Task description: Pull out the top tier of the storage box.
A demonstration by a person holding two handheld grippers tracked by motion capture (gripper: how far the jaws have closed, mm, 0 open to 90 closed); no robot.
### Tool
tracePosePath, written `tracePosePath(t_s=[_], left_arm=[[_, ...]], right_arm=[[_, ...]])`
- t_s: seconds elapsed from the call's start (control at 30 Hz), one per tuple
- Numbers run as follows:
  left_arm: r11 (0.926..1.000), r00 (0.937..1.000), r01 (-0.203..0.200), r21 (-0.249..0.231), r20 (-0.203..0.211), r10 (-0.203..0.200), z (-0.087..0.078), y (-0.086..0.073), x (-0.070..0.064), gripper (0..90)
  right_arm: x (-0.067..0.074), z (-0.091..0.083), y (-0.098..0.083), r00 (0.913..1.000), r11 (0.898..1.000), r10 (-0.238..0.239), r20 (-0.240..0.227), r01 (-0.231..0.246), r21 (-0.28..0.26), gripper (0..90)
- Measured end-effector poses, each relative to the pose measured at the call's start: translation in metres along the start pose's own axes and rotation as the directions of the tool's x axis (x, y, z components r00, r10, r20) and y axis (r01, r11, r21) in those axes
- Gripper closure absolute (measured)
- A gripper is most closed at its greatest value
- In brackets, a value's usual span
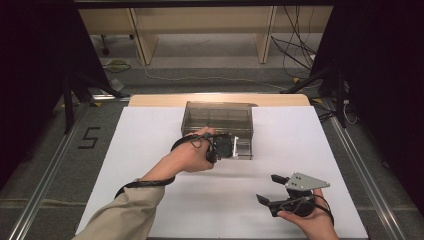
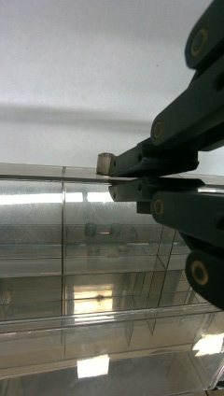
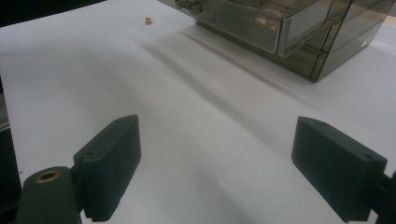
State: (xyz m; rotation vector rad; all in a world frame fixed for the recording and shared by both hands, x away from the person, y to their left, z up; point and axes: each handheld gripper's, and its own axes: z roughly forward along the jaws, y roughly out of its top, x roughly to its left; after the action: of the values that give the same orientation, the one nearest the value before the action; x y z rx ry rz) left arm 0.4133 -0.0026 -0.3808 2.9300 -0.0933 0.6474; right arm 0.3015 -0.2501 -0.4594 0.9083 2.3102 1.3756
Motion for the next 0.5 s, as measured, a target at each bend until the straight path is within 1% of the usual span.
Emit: tracePosePath(t_s=[0.13,0.2,0.27,0.5], left_arm=[[1.0000,1.0000,0.007,-0.001,0.002,-0.007,-0.0005,0.0000,-0.0015,86.7],[1.0000,1.0000,-0.001,-0.001,0.002,0.001,-0.0010,0.0004,-0.0010,86.7],[1.0000,1.0000,0.004,-0.003,0.002,-0.004,-0.0007,0.0006,-0.0014,86.7],[1.0000,1.0000,0.002,-0.009,-0.001,-0.002,-0.0002,0.0002,-0.0015,86.6]], right_arm=[[0.0000,0.0000,0.0000,1.0000,1.000,0.000,0.000,0.000,0.000,16.3],[0.0000,-0.0001,0.0000,1.0000,1.000,0.000,0.000,0.000,-0.001,16.4],[0.0000,0.0000,0.0000,1.0000,1.000,-0.001,0.000,0.001,0.000,16.3],[0.0000,-0.0002,-0.0001,1.0000,1.000,0.000,0.000,0.000,0.000,16.3]])
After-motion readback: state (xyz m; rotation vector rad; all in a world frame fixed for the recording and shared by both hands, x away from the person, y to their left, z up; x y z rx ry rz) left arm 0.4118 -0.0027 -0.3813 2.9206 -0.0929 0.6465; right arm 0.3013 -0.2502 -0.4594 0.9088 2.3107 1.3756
